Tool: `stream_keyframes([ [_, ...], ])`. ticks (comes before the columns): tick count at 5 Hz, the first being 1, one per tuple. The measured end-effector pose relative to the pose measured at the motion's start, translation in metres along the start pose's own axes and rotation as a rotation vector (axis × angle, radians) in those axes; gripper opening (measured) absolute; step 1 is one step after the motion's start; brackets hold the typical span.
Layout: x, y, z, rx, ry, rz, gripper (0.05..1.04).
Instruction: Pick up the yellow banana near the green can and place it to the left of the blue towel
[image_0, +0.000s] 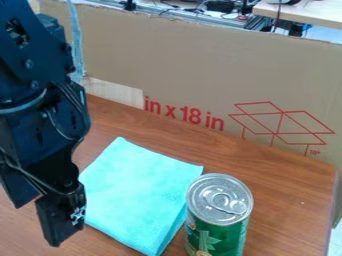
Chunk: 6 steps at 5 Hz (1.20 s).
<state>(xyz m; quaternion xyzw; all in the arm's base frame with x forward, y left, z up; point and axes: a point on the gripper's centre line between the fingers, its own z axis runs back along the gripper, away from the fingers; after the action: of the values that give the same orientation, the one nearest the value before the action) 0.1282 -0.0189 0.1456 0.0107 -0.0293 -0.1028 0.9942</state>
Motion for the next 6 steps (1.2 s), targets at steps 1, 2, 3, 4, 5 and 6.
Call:
stream_keyframes([
  [1, -0.002, -0.001, -0.003, 0.000, 0.008, 0.006, 1.001],
  [2, 0.006, -0.021, -0.003, 0.010, -0.034, -0.011, 1.001],
  [3, 0.015, -0.050, 0.003, 0.015, -0.058, -0.048, 1.001],
  [4, 0.019, -0.074, 0.005, -0.003, -0.094, -0.060, 1.001],
  [5, 0.028, -0.097, -0.011, -0.046, -0.079, -0.089, 1.001],
  [6, 0.041, -0.118, -0.036, -0.068, -0.061, -0.150, 1.001],
])
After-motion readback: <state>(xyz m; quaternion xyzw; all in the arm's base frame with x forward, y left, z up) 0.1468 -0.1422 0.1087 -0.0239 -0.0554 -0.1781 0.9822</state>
